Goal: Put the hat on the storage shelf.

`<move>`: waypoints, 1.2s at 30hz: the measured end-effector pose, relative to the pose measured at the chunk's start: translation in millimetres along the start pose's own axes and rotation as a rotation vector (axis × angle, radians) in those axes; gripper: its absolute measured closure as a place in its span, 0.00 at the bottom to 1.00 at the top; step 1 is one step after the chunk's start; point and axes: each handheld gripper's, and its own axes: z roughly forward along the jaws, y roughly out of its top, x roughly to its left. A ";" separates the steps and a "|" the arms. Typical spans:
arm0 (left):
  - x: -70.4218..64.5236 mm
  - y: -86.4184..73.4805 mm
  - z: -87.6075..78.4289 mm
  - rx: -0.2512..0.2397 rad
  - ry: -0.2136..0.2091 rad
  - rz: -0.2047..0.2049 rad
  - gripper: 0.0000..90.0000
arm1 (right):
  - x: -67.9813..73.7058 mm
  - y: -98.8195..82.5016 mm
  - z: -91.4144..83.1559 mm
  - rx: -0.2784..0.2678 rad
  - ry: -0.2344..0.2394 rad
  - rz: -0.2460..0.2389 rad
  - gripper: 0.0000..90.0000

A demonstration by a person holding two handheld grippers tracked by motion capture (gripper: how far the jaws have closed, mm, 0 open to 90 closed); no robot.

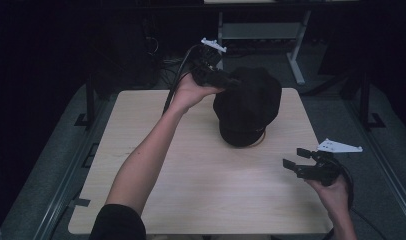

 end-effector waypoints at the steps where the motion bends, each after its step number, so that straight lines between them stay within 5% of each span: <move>1: -0.2 -0.9 -0.2 -0.001 0.001 -0.001 0.42 | 0.1 -0.1 0.3 0.001 0.000 -0.001 0.22; 36: -7.2 -56.9 -41.3 -0.025 0.034 -0.020 0.38 | 5.9 1.0 9.9 0.020 -0.012 -0.036 0.22</move>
